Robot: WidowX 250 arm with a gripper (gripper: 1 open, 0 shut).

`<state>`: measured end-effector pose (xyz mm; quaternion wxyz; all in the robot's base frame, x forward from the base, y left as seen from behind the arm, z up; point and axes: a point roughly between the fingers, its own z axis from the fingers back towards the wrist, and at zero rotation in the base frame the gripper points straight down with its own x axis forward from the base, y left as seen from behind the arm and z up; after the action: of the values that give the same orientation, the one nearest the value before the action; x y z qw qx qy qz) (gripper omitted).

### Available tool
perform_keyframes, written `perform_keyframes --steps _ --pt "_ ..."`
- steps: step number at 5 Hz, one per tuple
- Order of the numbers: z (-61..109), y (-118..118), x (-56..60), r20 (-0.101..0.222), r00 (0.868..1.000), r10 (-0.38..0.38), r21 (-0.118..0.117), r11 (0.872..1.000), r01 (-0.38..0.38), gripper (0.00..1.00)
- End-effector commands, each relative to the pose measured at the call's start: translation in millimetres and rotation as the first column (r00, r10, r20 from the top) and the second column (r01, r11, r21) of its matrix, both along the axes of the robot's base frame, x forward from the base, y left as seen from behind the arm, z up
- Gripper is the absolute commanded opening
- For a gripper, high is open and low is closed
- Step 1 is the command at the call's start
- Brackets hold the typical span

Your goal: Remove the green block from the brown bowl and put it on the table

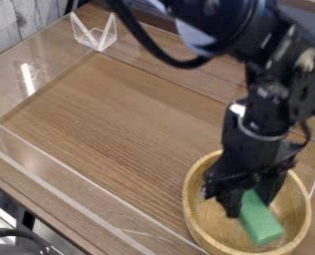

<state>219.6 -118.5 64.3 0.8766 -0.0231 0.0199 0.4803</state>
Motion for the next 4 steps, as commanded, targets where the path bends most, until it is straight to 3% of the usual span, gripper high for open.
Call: perform_keyframes --steps 1,2,3,4 --pt "42.4 10 8.9 0.086 0.996 0.032 -0.030 0.999 -0.030 0.00" --pt "67.0 32 12.1 0.114 0.990 0.085 -0.042 0.996 -0.080 0.00" --pt "79.4 67 12.1 0.140 0.977 0.163 -0.038 0.987 -0.159 0.00" --pt "68.4 97 6.3 0.161 0.962 0.219 -0.031 0.976 -0.217 0.00"
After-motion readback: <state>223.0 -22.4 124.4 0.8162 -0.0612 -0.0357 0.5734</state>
